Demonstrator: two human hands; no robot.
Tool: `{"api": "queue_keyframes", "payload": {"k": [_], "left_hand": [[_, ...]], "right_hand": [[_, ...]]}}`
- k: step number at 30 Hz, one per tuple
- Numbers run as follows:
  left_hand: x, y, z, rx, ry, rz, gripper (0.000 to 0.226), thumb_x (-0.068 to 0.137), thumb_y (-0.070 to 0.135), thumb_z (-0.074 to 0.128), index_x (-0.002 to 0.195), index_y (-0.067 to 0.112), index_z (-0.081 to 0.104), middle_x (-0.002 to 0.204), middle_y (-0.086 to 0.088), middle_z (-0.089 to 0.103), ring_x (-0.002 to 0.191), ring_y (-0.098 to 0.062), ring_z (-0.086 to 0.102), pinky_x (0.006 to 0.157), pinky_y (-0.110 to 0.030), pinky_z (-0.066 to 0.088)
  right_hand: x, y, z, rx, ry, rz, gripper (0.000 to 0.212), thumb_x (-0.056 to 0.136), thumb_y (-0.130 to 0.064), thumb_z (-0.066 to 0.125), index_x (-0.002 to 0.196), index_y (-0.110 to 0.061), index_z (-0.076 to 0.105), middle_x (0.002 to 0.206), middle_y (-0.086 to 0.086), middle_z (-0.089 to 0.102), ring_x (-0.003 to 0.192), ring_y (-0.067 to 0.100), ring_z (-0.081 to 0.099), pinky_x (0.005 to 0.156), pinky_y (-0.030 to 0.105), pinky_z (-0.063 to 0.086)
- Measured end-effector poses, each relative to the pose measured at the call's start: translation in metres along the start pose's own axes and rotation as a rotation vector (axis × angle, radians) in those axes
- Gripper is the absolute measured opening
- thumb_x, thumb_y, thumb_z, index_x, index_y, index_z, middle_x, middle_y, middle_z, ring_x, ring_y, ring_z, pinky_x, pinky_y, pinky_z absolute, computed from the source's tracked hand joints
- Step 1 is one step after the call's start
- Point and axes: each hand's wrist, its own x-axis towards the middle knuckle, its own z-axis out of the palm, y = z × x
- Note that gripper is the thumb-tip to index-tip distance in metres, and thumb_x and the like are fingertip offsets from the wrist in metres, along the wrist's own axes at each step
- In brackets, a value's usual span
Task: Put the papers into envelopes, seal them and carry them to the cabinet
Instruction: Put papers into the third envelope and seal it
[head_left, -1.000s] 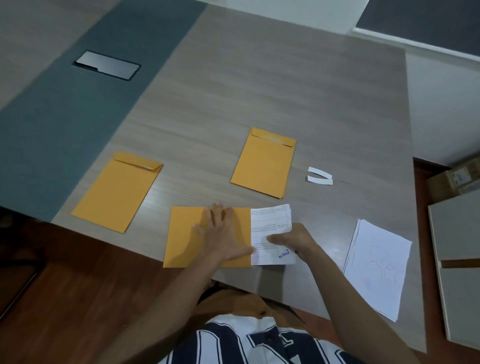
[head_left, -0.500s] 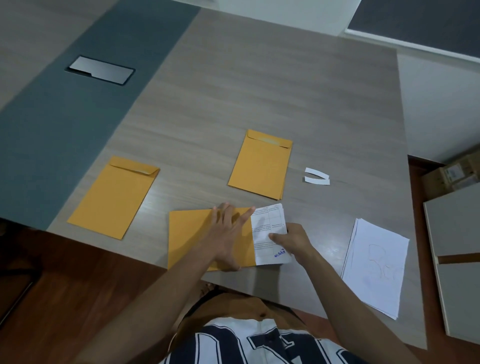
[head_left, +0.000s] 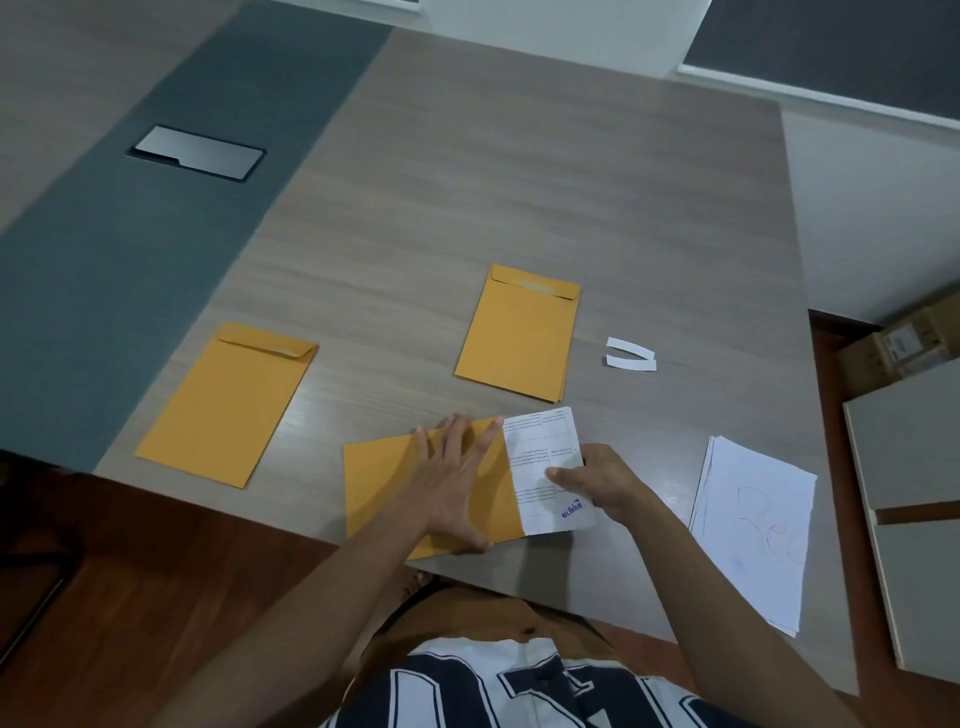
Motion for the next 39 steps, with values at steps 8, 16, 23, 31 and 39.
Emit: {"api": "queue_keyframes", "payload": {"k": [8,16,23,31,39], "left_hand": [[-0.001,0.005,0.0,-0.006,0.0,0.019,0.152,0.049,0.074,0.078,0.147,0.036,-0.032,0.159,-0.018,0.001,0.149,-0.039,-0.005,0.112,-0.072,0.001],[0.001,0.016,-0.008,-0.023,0.05,0.06,0.151,0.052,0.074,0.078,0.146,0.036,-0.034,0.159,-0.018,0.002,0.149,-0.038,-0.003,0.114,-0.071,0.006],[0.002,0.015,-0.01,0.006,0.073,0.043,0.151,0.052,0.077,0.075,0.144,0.035,-0.037,0.16,-0.018,0.001,0.149,-0.038,-0.002,0.115,-0.068,0.01],[0.001,0.019,-0.016,-0.001,0.113,0.092,0.15,0.051,0.075,0.076,0.148,0.035,-0.031,0.158,-0.017,0.006,0.15,-0.037,-0.001,0.114,-0.068,0.011],[0.005,0.021,-0.009,0.017,0.104,0.089,0.15,0.052,0.074,0.077,0.147,0.035,-0.033,0.16,-0.017,0.002,0.15,-0.037,-0.006,0.115,-0.068,0.007]], "right_hand": [[-0.001,-0.006,0.007,-0.142,0.106,-0.003,0.029,0.085,-0.01,0.069,0.114,-0.009,0.069,0.109,0.009,0.072,0.088,0.022,0.07,0.073,0.034,0.059],[-0.006,-0.021,0.021,-0.272,0.11,-0.074,0.032,0.083,-0.022,0.072,0.113,-0.011,0.068,0.106,0.009,0.07,0.085,0.023,0.07,0.068,0.03,0.057],[-0.007,-0.027,0.015,-0.264,0.072,-0.051,0.028,0.085,-0.027,0.07,0.105,-0.008,0.072,0.1,0.007,0.073,0.083,0.022,0.072,0.076,0.041,0.061],[-0.009,-0.037,0.019,-0.273,0.022,0.006,0.017,0.089,-0.017,0.065,0.099,-0.006,0.073,0.094,0.012,0.072,0.079,0.025,0.071,0.071,0.037,0.062],[-0.007,-0.037,0.027,-0.219,-0.096,0.037,0.02,0.091,-0.008,0.059,0.104,-0.008,0.073,0.093,0.01,0.071,0.077,0.022,0.069,0.064,0.027,0.06]]}}
